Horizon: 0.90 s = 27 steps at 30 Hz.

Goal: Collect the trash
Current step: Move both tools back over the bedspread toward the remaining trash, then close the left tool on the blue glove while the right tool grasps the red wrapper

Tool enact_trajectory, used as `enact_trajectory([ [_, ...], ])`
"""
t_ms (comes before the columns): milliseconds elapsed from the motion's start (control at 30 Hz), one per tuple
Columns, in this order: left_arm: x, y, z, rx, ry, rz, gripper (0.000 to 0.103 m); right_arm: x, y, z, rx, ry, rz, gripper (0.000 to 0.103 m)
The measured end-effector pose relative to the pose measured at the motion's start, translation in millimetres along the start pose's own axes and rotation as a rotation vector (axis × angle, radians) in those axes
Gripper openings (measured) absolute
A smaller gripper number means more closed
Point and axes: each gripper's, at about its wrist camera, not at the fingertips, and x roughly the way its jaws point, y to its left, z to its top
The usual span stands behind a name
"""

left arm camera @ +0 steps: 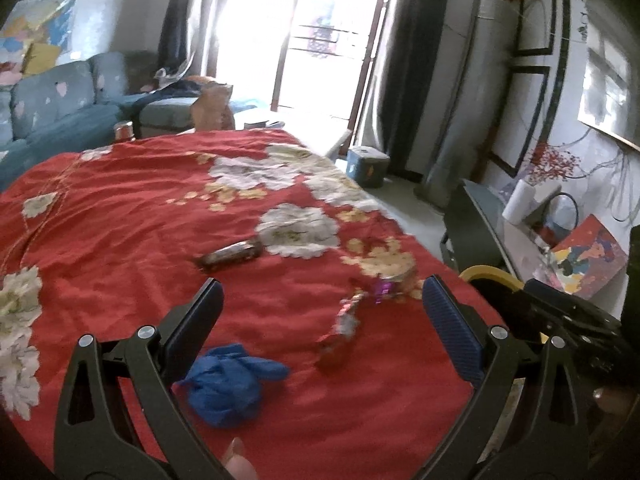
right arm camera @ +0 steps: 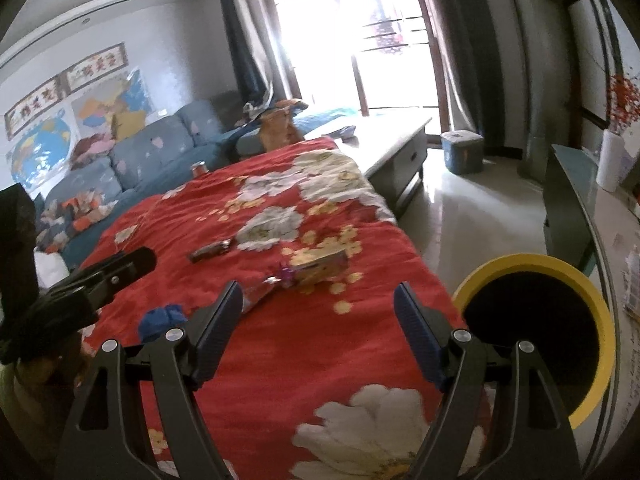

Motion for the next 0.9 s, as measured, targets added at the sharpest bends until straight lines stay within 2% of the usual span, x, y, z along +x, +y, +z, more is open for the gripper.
enact_trajectory([
  [400, -2, 49, -9, -0.002, 0.050, 0.072, 0.091, 28, 38, -1, -0.050, 0.062, 0.065, 0.075],
  [600, -1, 65, -22, 0.010, 0.098, 0.072, 0.091, 56, 50, -2, -0.048, 0.122, 0.085, 0.075],
  [767, 6, 74, -30, -0.008, 0.134, 0.043, 0.091, 83, 62, -4, -0.043, 0.179, 0.108, 0.075],
  [900, 14, 77, -36, -0.019, 0.171, 0.026, 0.088, 105, 65, -5, -0.026, 0.237, 0.111, 0.075],
])
